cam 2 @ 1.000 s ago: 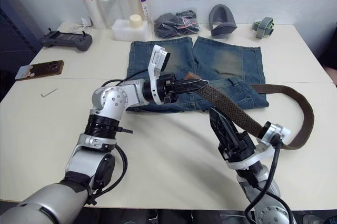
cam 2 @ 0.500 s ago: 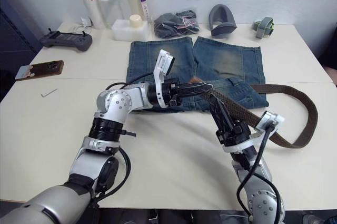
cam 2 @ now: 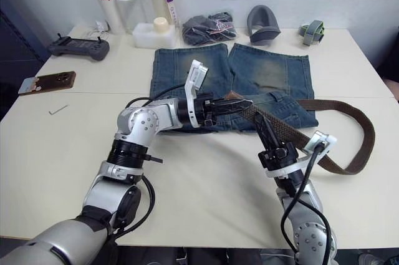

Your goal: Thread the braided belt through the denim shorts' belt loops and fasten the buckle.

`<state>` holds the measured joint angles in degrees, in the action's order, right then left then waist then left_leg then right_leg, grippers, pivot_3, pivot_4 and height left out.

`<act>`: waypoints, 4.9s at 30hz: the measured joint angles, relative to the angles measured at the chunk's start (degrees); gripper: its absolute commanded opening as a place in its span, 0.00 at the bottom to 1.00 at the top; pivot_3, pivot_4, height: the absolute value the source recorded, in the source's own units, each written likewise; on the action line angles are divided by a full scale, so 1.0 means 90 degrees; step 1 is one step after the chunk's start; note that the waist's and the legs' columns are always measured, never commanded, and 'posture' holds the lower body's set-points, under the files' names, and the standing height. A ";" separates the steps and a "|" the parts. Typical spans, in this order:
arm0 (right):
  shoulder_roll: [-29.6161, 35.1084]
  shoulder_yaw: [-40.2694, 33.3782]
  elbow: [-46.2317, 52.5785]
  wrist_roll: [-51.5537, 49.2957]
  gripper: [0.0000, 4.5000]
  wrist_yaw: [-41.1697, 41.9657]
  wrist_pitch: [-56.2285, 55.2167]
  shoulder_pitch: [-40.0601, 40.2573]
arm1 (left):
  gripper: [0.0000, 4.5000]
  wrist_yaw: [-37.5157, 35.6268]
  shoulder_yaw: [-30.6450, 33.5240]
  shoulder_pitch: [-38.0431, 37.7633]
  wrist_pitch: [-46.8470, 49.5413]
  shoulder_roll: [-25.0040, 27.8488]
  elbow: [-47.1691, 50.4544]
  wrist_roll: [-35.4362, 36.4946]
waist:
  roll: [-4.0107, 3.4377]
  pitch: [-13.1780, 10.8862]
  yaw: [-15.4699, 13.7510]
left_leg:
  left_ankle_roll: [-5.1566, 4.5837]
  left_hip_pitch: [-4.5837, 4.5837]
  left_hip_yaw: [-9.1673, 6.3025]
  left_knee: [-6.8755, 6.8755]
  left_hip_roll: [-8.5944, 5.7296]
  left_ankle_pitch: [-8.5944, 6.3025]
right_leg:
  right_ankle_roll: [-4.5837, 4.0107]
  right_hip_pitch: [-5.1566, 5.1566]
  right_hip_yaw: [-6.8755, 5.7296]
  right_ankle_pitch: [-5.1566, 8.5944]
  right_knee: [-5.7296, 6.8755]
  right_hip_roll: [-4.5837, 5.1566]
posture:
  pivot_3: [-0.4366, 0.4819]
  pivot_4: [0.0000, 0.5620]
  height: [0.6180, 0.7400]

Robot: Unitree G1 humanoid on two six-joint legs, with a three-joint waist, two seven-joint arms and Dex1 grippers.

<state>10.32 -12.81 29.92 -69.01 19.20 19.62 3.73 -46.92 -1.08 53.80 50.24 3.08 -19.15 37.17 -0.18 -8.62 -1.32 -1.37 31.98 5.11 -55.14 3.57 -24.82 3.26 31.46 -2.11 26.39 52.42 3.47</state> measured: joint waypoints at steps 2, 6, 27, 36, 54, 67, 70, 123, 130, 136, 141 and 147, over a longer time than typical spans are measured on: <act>0.0338 -0.0517 0.0004 -0.0053 0.00 -0.0092 -0.0057 0.0064 | 0.53 -0.0028 -0.0056 0.0006 -0.0404 0.0103 -0.0132 -0.0265 | 0.0000 0.0000 -0.0004 | -0.0001 0.0003 0.0002 0.0000 -0.0001 0.0000 | 0.0000 0.0002 0.0001 0.0000 0.0000 0.0000 | 0.48 0.27 0.26; 0.0984 -0.1432 0.0091 -0.0317 0.00 -0.0224 -0.0043 0.0558 | 0.95 -0.0445 -0.0668 0.0129 -0.1476 0.0433 -0.0155 -0.1091 | -0.0002 0.0000 -0.0016 | 0.0001 0.0008 0.0003 0.0001 0.0001 0.0000 | -0.0004 0.0006 -0.0004 0.0002 0.0001 0.0000 | 0.48 0.27 0.26; 0.2216 -0.3632 0.2422 -0.1090 0.00 -0.1312 -0.0110 0.3441 | 0.71 0.2085 -0.3216 0.2216 -0.7061 -0.1100 -0.5426 -0.6033 | 0.0045 -0.0028 -0.0016 | -0.0065 0.0026 0.0005 0.0003 -0.0003 -0.0034 | 0.0049 0.0007 -0.0011 -0.0014 -0.0042 0.0002 | 0.48 0.27 0.26; 0.2917 -0.3900 0.2400 -0.1320 0.00 -0.1589 -0.0225 0.3426 | 0.00 0.0709 -0.2816 0.1871 -0.7207 -0.0756 -0.5092 -0.5882 | 0.0028 -0.0018 0.0025 | -0.0049 0.0021 0.0006 0.0003 0.0003 -0.0026 | 0.0022 0.0007 -0.0010 -0.0001 -0.0036 -0.0005 | 0.48 0.27 0.26; 0.4695 -0.4404 0.2137 -0.3705 0.00 -0.2550 0.1274 0.3946 | 0.59 -0.3503 -0.2890 -0.1143 -0.4287 0.1858 0.1147 -0.3923 | -0.0019 0.0013 -0.0021 | 0.0007 0.0019 -0.0030 -0.0008 0.0009 0.0009 | -0.0029 -0.0021 -0.0049 0.0026 -0.0010 -0.0001 | 0.48 0.27 0.26; 0.5042 -0.2473 0.2467 -0.4734 0.00 -0.4655 0.0173 0.4231 | 0.99 -0.3491 -0.1165 -0.0195 -0.1960 0.2329 0.1365 -0.2066 | -0.0009 0.0012 0.0004 | 0.0015 0.0020 -0.0036 -0.0008 0.0011 0.0021 | -0.0005 -0.0014 -0.0054 0.0015 0.0003 -0.0006 | 0.48 0.27 0.26; 0.5073 -0.1887 0.2460 -0.4739 0.00 -0.5019 -0.0078 0.3809 | 0.99 -0.3299 -0.1137 -0.0378 -0.1913 0.2516 0.1388 -0.2059 | -0.0009 0.0012 0.0003 | 0.0017 0.0019 -0.0036 -0.0009 0.0011 0.0022 | -0.0006 -0.0013 -0.0052 0.0015 0.0006 -0.0004 | 0.48 0.27 0.26; 0.4088 -0.1898 0.0184 -0.4783 0.00 -0.4094 0.3192 0.1060 | 0.99 -0.1928 -0.1116 -0.1649 -0.1548 0.3015 0.2543 -0.1746 | 0.0004 0.0019 -0.0019 | 0.0014 0.0024 -0.0035 -0.0005 0.0012 0.0021 | -0.0005 -0.0010 -0.0052 0.0014 0.0010 0.0004 | 0.48 0.27 0.26; 0.3589 -0.1507 0.1128 -0.4791 0.00 -0.5904 0.1577 0.0893 | 0.99 -0.1890 -0.1125 -0.1642 -0.1562 0.3002 0.2533 -0.1716 | 0.0002 0.0020 0.0004 | 0.0016 0.0023 -0.0031 -0.0007 0.0012 0.0022 | -0.0007 -0.0005 -0.0049 0.0015 0.0015 0.0002 | 0.48 0.27 0.26; 0.3803 -0.1446 0.1590 -0.4793 0.00 -0.6195 0.0912 0.1334 | 0.99 -0.1904 -0.1129 -0.1642 -0.1669 0.2995 0.2522 -0.1716 | 0.0002 0.0020 -0.0008 | 0.0017 0.0024 -0.0031 -0.0007 0.0012 0.0023 | -0.0011 -0.0005 -0.0050 0.0017 0.0016 0.0004 | 0.48 0.27 0.26; 0.4345 -0.1484 0.1702 -0.4805 0.00 -0.5721 0.0774 0.1733 | 0.99 -0.1974 -0.1131 -0.1641 -0.1884 0.2990 0.2408 -0.1717 | 0.0002 0.0020 0.0001 | 0.0017 0.0022 -0.0029 -0.0008 0.0011 0.0022 | -0.0011 -0.0006 -0.0050 0.0017 0.0017 0.0003 | 0.48 0.27 0.26; 0.5929 -0.2125 0.0603 -0.4804 0.00 -0.5021 0.1795 0.0570 | 0.99 -0.1949 -0.1138 -0.1633 -0.1995 0.2945 0.2302 -0.1728 | -0.0014 0.0015 0.0006 | 0.0014 0.0022 -0.0014 -0.0008 0.0011 0.0024 | -0.0014 0.0005 -0.0041 0.0017 0.0024 0.0005 | 0.48 0.27 0.26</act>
<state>63.68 -31.94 35.34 -112.24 -25.99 35.77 8.86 -64.46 -11.32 39.11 32.29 29.58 1.57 21.62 -0.31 -8.49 -1.27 -1.24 32.18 4.98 -55.21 3.67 -24.61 3.13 31.50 -2.48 26.54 52.64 3.51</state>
